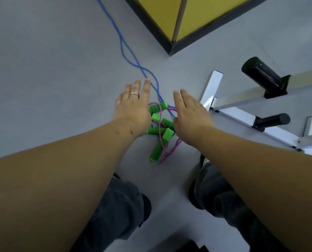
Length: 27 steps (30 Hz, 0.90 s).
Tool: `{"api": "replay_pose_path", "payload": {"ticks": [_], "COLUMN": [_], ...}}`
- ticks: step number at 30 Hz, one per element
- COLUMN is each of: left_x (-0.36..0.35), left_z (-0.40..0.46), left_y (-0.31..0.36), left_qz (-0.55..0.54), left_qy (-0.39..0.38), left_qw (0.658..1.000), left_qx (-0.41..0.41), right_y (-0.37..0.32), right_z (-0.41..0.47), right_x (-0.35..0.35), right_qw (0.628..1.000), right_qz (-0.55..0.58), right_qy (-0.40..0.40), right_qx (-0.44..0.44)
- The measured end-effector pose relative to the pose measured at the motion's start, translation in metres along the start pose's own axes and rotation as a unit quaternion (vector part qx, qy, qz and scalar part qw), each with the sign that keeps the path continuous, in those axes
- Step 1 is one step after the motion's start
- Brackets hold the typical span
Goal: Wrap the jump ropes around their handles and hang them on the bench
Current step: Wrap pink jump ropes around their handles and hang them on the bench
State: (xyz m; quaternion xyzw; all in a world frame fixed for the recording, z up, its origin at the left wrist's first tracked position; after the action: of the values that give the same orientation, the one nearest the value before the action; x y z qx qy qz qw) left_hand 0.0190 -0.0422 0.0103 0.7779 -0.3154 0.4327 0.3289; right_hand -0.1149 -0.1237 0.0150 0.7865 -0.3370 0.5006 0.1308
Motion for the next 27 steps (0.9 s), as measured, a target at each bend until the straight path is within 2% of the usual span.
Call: {"api": "replay_pose_path", "payload": {"ticks": [7, 12, 17, 23, 27], "left_x": [-0.076, -0.132, -0.158, -0.168, -0.169], "left_z": [0.049, 0.071, 0.077, 0.086, 0.082], "left_y": [-0.032, -0.045, -0.054, -0.055, -0.049], "left_qz": [0.007, 0.004, 0.074, 0.128, 0.1], "left_qy": [-0.082, -0.192, -0.265, -0.306, -0.3], "left_qw": [0.997, 0.981, 0.961, 0.943, 0.948], "left_qx": [-0.012, -0.03, -0.037, -0.011, -0.012], "right_y": [-0.001, -0.021, -0.013, 0.0, 0.011], "right_z": [0.045, 0.073, 0.08, 0.082, 0.085], "right_x": [-0.072, -0.123, -0.158, -0.163, -0.149], "right_qw": [0.993, 0.979, 0.962, 0.954, 0.961], "right_qz": [0.006, -0.011, 0.001, 0.013, 0.064], "right_qy": [-0.118, -0.198, -0.272, -0.298, -0.257], "right_qx": [0.017, 0.051, 0.015, -0.028, -0.084]}}
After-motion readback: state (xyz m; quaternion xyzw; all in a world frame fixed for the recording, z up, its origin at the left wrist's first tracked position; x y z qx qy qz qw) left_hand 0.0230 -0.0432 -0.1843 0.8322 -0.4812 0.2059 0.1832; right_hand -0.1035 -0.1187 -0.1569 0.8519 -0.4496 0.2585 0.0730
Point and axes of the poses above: each hand's wrist, its own z-axis towards the middle knuckle, its own x-axis out of the back of the hand, y = z × x, the point moved 10 cm from there along z, towards the middle knuckle, and after that the axes turned 5 degrees about -y, right-handed, at the moved point
